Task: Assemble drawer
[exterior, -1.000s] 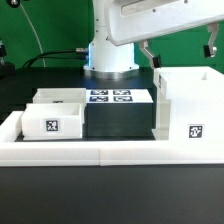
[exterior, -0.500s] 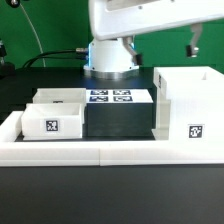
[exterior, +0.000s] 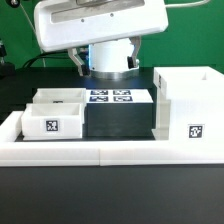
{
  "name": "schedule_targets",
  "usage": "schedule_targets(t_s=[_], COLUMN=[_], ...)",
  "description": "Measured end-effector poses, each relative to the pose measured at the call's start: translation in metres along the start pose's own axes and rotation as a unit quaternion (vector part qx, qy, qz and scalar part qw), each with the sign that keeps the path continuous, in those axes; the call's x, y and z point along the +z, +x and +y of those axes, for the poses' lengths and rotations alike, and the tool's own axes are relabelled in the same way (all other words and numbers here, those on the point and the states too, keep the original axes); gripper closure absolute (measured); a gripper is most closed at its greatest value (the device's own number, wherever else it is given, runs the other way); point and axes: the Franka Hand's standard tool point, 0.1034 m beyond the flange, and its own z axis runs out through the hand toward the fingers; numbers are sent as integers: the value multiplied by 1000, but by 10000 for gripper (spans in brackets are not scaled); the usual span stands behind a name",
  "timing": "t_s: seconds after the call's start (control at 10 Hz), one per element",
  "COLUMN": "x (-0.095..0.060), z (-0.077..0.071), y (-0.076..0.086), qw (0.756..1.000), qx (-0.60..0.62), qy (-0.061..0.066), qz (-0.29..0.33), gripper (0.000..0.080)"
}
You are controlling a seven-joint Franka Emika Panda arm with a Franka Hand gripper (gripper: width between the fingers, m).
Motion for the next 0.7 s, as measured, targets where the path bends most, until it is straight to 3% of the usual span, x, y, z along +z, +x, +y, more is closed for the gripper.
schedule_targets(t_s=[0.3,0.5,0.7], x=[3,14,25], z=[1,6,24], y=[-2,-6,-25], qw=[1000,997,996], qx=[-20,-66,-77], qy=[-4,-22,-34], qz=[-7,-20,-12], gripper=[150,150,150])
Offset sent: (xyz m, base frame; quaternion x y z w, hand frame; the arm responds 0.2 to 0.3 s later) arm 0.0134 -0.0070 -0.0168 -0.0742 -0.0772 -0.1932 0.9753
